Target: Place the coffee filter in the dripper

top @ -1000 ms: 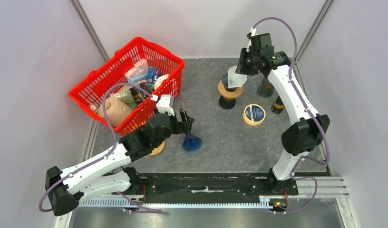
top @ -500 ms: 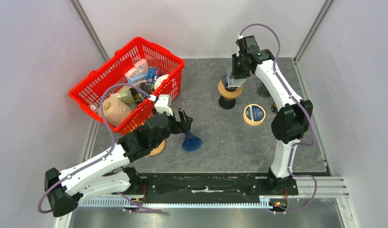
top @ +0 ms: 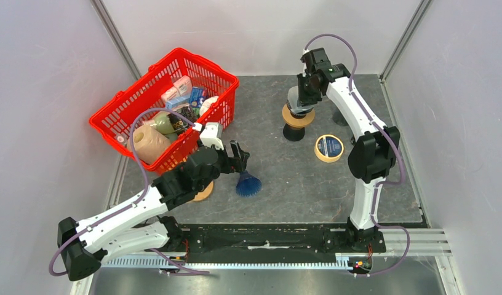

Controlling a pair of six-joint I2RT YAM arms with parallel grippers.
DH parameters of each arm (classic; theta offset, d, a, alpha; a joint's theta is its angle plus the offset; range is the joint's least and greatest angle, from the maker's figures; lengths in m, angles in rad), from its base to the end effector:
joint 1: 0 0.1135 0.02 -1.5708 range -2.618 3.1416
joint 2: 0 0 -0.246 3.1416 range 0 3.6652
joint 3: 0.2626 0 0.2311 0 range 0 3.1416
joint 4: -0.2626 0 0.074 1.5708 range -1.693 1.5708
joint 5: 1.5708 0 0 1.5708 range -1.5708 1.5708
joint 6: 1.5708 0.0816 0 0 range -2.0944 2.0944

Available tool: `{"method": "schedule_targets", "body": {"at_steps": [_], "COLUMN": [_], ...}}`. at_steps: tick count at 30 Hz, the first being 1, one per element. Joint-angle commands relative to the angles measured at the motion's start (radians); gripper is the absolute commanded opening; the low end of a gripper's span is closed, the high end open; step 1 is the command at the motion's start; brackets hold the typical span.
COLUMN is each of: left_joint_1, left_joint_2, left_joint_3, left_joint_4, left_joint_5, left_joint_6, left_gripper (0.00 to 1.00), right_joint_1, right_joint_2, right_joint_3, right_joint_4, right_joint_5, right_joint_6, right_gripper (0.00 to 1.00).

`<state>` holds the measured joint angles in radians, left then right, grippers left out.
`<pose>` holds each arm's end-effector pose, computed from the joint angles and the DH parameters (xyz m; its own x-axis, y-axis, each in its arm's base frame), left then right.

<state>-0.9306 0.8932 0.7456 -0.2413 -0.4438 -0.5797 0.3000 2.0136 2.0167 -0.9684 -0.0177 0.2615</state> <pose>0.1667 -0.1651 0.2757 -0.4562 -0.2156 -0.8633 0.2833 0.8845 -0.3707 0.4170 0.1305 0.2685 -0.8377 0.0115 -0.5461 -0.0916 0.9827 0.1612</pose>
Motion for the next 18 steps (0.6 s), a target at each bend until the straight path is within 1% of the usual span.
{"method": "schedule_targets", "body": {"at_steps": [1,5,18], "left_joint_1": [0.006,0.006,0.006], "left_joint_2": [-0.007,0.001,0.016], "left_joint_3": [-0.003,-0.002,0.002], "left_joint_4": [0.010,0.007,-0.002], "left_joint_5": [-0.033,-0.035,-0.047], "left_joint_6": [-0.024,-0.025,-0.023], "left_gripper": [0.94,0.95,0.95], "right_joint_1": [0.014,0.018,0.025], "right_joint_2": [0.015,0.024,0.080], "right_joint_3": [0.047,0.048,0.102], "right_joint_4": [-0.032,-0.051,-0.094], "right_joint_5": [0.012,0.051,0.055], "right_joint_6": [-0.036,-0.048,-0.077], "right_gripper": [0.27,0.27,0.29]}}
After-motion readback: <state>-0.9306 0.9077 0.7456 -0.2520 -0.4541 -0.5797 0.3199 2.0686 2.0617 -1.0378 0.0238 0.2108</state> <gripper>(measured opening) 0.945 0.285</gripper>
